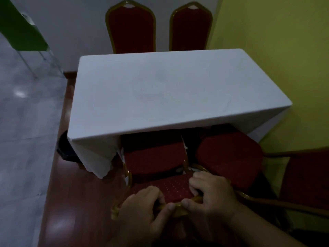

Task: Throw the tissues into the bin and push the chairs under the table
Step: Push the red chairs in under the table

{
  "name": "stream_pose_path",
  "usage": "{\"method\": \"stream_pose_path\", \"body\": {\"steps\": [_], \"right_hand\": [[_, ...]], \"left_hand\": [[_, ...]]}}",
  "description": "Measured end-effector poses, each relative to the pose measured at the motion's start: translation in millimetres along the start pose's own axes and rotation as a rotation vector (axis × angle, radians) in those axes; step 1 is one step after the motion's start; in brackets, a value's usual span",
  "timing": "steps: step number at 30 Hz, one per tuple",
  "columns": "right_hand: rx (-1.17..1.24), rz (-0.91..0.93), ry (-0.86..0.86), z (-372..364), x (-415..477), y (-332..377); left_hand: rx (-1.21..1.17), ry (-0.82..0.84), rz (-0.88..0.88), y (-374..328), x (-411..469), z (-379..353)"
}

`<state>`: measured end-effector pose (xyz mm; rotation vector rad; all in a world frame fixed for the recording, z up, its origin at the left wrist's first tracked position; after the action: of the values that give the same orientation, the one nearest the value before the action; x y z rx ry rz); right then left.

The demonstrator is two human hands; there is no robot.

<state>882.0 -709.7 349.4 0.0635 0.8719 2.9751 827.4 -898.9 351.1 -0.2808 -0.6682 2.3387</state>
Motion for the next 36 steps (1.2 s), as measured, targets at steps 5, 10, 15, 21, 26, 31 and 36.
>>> {"method": "stream_pose_path", "body": {"steps": [5, 10, 15, 21, 26, 31, 36], "right_hand": [[0.106, 0.039, 0.049, 8.0, 9.2, 6.3], [0.287, 0.05, 0.138, 64.9, -34.2, -48.6], [-0.15, -0.141, 0.362, 178.0, -126.0, -238.5], [-0.545, -0.715, 0.728, 347.1, -230.8, -472.8], [-0.376, -0.499, 0.727, 359.9, -233.8, -511.4], [-0.168, -0.481, 0.242, 366.7, -228.3, -529.4], [0.076, -0.587, -0.127, 373.9, -238.4, -532.5]], "left_hand": [[0.006, 0.031, 0.138, 7.0, 10.0, 3.3], [-0.121, 0.133, 0.302, -33.9, 30.4, -1.3], [-0.202, 0.12, 0.199, -185.2, 81.1, -58.5], [-0.301, 0.463, -0.016, -413.8, 161.9, -245.8], [-0.233, 0.787, -0.055, -547.7, 183.4, -368.5], [-0.073, 0.791, -0.106, -612.6, 178.5, -420.4], [-0.01, 0.783, -0.148, -613.0, 180.1, -425.0]]}}
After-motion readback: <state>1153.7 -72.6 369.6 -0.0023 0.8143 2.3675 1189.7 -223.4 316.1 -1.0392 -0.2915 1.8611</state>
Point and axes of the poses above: each hand's wrist, its own x-axis towards the middle knuckle, its own z-axis out of the back of the hand, y = z × x, the point moved 7 cm from there along x, towards the middle knuckle, and after that the axes turned 8 degrees about x, right-handed, at the moved point
